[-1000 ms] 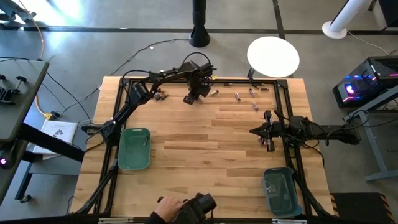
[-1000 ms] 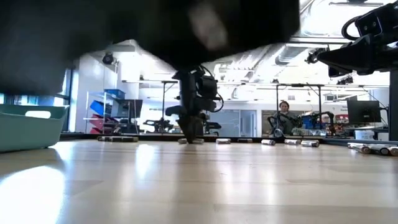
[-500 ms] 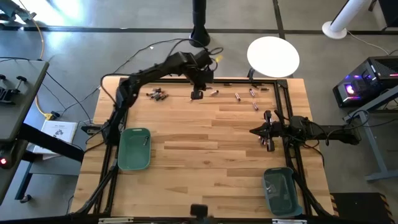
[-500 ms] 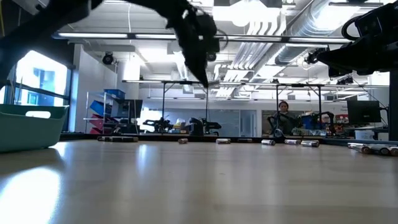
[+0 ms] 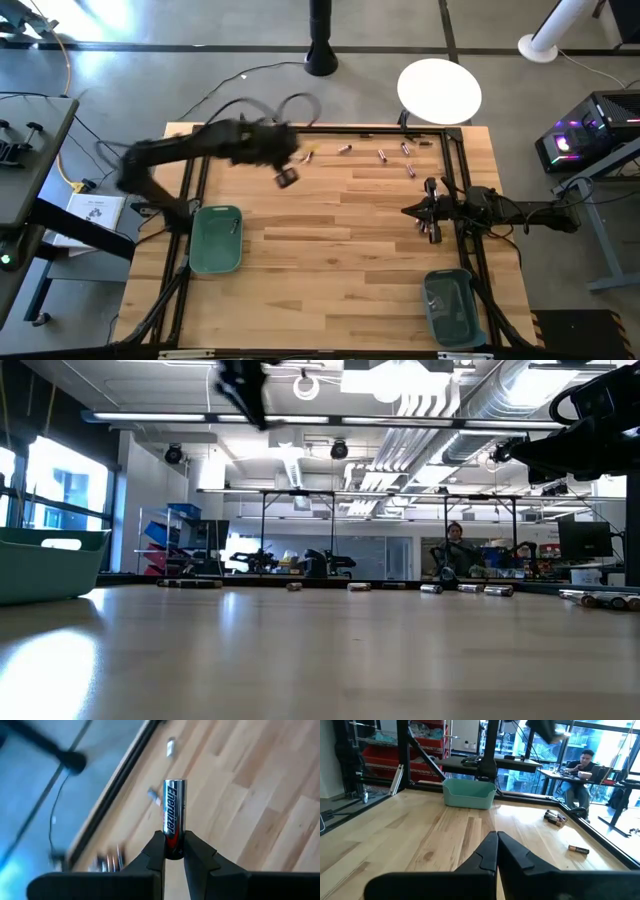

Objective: Sort batteries
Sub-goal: Put the silver battery into the green bin

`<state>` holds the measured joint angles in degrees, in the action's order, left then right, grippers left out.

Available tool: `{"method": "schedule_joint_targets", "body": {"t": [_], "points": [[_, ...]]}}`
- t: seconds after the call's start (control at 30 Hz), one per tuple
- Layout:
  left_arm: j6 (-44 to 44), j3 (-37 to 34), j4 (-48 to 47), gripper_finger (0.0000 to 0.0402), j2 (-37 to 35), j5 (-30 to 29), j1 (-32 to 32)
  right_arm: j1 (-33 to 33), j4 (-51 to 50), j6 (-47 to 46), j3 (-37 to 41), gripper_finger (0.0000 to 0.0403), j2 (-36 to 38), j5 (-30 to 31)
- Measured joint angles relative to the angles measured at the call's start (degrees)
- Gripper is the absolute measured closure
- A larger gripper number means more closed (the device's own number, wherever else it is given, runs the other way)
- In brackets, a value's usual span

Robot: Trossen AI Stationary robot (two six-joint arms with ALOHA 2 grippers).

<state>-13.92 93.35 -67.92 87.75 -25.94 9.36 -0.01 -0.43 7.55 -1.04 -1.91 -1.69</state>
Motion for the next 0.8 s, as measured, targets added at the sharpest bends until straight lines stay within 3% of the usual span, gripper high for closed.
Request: {"method": "schedule_joint_targets", "body": {"t": [0.2, 0.33, 0.57, 0.8], "points": [[-30.48, -17.13, -4.69, 0.0372, -17.08, -5.57, -11.34, 0.02, 0.01, 0.00, 0.00, 0.0402, 0.00, 0.00], [-49.24, -25.20, -8.72, 0.0372, -23.69, -6.25, -21.12, 0.00, -0.01, 0.01, 0.00, 0.0402, 0.00, 0.00], [-70.28, -35.20, -9.51, 0.0372, -25.78, 2.28, -35.15, 0.01, 0.00, 0.00, 0.00, 0.0402, 0.00, 0.00], [-83.91, -42.57, -8.35, 0.0372, -25.77, 11.08, -42.67, 0.02, 0.01, 0.00, 0.00, 0.0402, 0.00, 0.00]]}}
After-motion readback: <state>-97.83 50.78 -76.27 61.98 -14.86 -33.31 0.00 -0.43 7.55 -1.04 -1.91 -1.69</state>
